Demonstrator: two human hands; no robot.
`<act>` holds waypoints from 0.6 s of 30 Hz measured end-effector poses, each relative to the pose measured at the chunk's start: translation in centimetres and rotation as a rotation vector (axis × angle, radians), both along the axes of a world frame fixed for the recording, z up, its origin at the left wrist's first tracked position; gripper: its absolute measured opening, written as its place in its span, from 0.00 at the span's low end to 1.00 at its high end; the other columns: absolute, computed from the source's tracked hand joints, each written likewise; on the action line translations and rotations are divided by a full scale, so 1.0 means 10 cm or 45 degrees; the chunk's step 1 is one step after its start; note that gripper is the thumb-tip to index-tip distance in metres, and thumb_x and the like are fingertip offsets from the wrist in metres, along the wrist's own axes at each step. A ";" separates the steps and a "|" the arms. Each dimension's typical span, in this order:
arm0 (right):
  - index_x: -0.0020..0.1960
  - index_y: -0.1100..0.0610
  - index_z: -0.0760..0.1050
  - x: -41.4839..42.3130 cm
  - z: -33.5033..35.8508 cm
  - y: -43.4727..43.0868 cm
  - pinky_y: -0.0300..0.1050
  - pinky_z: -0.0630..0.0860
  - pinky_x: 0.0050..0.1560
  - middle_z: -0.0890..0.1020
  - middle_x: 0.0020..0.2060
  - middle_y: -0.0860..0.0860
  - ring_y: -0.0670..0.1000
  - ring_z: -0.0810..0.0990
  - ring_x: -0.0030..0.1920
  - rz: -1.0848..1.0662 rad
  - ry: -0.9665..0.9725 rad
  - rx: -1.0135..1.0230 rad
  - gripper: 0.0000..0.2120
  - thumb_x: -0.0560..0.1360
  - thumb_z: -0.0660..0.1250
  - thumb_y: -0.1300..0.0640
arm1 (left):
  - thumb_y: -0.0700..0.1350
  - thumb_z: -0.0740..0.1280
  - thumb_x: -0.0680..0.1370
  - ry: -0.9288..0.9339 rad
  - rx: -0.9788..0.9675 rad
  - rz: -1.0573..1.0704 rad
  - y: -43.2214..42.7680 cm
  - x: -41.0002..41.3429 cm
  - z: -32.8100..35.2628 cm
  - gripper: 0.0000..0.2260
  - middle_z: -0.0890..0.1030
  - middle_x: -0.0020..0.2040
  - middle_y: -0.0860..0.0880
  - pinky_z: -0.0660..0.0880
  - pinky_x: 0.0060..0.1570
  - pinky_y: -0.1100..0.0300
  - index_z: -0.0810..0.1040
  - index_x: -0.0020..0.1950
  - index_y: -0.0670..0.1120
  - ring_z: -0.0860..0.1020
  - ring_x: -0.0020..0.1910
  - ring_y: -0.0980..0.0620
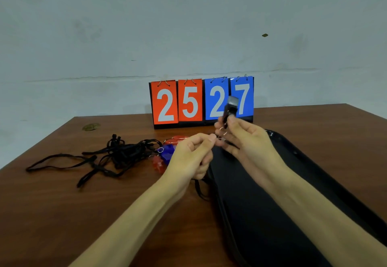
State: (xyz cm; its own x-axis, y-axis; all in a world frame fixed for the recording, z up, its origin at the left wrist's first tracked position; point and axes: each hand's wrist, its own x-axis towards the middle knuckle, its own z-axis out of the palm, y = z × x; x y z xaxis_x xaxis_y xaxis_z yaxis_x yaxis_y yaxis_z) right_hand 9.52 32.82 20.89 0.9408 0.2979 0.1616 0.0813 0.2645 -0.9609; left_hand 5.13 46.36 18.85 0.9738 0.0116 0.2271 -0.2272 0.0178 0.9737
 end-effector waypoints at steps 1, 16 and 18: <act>0.52 0.58 0.79 0.02 0.02 -0.03 0.42 0.77 0.47 0.84 0.46 0.53 0.47 0.82 0.46 -0.031 0.028 0.085 0.11 0.77 0.61 0.54 | 0.46 0.61 0.79 0.026 0.025 -0.029 0.00 0.00 0.01 0.11 0.68 0.27 0.49 0.52 0.21 0.64 0.78 0.50 0.40 0.59 0.20 0.56; 0.59 0.51 0.77 0.18 -0.06 -0.26 0.31 0.71 0.43 0.78 0.43 0.44 0.40 0.74 0.40 -0.172 -0.795 -1.368 0.12 0.78 0.61 0.56 | 0.44 0.67 0.76 -0.223 0.711 0.268 0.21 0.06 0.11 0.07 0.80 0.42 0.61 0.67 0.44 0.81 0.79 0.43 0.56 0.76 0.45 0.70; 0.52 0.51 0.80 0.14 -0.07 -0.25 0.35 0.75 0.47 0.81 0.40 0.45 0.40 0.78 0.40 -0.071 -0.787 -1.365 0.08 0.76 0.65 0.57 | 0.44 0.66 0.76 -0.273 0.726 0.265 0.22 0.06 0.11 0.07 0.80 0.42 0.61 0.68 0.44 0.80 0.78 0.44 0.56 0.76 0.45 0.70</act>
State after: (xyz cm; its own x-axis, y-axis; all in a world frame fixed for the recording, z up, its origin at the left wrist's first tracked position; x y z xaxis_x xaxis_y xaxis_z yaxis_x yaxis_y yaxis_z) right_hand 10.94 30.35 20.23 0.8091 0.5154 0.2822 0.5837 -0.6498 -0.4868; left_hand 5.71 48.59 19.97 0.8966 0.0152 0.4426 -0.3608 -0.5544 0.7499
